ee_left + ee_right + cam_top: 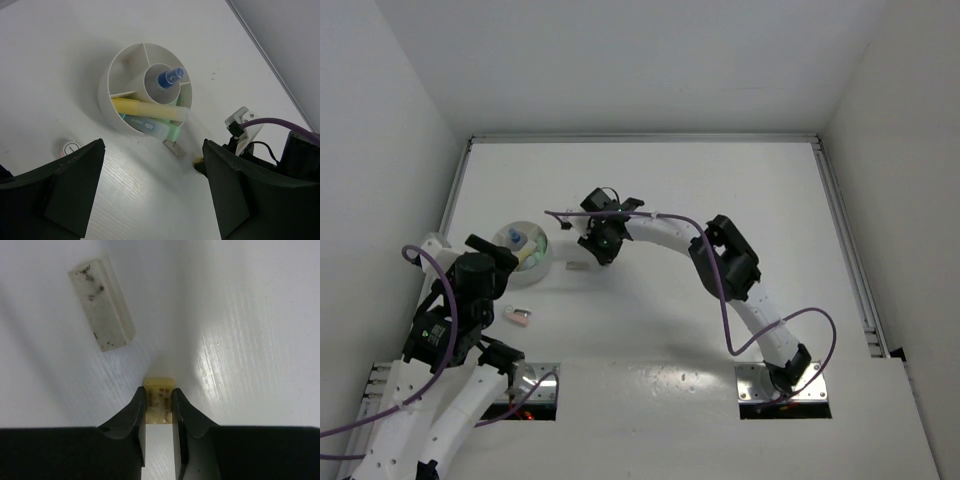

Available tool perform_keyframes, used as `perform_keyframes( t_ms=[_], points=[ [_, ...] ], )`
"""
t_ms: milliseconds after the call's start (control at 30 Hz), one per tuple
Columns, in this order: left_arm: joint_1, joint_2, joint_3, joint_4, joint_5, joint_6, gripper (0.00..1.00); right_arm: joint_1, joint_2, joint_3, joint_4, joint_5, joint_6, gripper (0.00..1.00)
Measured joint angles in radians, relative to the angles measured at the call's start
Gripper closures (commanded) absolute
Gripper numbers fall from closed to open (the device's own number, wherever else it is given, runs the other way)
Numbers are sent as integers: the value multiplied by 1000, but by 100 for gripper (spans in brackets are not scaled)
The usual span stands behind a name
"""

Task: Sort the stationery into containers
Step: Grab a piece of stationery with the right arm, then place the stationery into the container

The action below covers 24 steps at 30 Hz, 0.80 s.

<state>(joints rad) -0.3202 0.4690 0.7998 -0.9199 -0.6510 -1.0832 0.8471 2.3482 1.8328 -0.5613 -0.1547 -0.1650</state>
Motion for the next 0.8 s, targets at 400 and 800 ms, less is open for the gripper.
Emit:
perform_keyframes(
  t_ms=[400, 800],
  points=[
    [0, -10, -8, -2, 0, -21, 15, -2, -32, 316, 125, -10, -82, 100],
    [0, -56, -35, -42, -11, -94, 32, 19, -9, 336, 456, -119, -26, 100]
  ],
)
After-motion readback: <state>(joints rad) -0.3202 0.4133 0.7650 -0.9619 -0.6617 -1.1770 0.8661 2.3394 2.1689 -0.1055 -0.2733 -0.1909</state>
